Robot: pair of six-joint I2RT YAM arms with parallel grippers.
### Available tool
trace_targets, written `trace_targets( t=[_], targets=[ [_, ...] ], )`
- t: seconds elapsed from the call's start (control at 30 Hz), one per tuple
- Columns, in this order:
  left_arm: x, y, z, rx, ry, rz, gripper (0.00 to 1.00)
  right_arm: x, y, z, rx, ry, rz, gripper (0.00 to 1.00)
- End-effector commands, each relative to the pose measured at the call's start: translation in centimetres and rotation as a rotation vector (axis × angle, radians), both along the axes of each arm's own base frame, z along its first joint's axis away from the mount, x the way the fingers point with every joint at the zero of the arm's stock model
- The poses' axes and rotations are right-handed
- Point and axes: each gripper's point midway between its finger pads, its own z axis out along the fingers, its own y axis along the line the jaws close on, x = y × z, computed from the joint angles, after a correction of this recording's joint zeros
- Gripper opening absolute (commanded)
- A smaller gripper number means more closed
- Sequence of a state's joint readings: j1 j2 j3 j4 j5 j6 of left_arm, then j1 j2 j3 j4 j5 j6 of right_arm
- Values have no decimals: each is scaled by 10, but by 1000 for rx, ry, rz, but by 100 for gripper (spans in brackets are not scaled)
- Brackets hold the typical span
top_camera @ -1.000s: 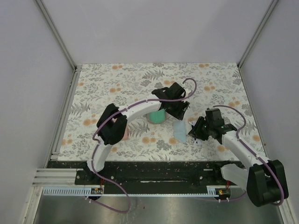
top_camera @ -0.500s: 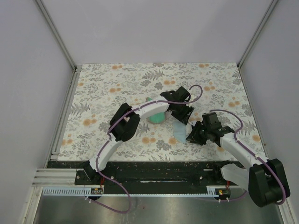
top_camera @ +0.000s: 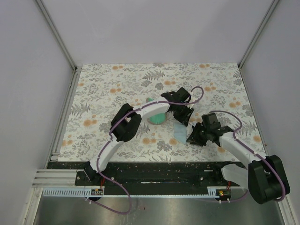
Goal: Organize the sunglasses
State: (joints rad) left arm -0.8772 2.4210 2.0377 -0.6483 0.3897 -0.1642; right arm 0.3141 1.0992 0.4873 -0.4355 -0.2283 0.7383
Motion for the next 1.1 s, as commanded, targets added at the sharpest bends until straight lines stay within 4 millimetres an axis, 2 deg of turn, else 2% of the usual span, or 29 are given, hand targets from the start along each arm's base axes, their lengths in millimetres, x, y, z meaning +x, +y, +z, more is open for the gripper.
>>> trace_targets(
  t=[0.0, 0.1, 0.23, 0.43, 0.67, 0.77, 0.9, 1.07],
  targets=[
    [-6, -5, -12, -4, 22, -28, 33, 10, 6, 2, -5, -25, 24, 39],
    [0, -3, -15, 11, 11, -4, 23, 14, 6, -2, -35, -31, 31, 39],
    [8, 1, -18, 36, -9, 34, 17, 21, 5, -6, -83, -47, 30, 39],
    [28, 17, -10, 35, -12, 118, 16, 30, 7, -8, -153, -77, 58, 39],
    [30, 22, -10, 22, 5, 123, 17, 29, 21, -18, -188, -48, 115, 37],
    [30, 23, -11, 23, 8, 125, 17, 24, 23, -20, -187, -39, 120, 28],
    [28, 20, -5, 7, 15, 121, 18, 21, 18, -14, -200, -41, 106, 3],
    [30, 17, 28, -40, -19, 123, 22, 21, 15, -1, -209, -54, 107, 0]
  ],
)
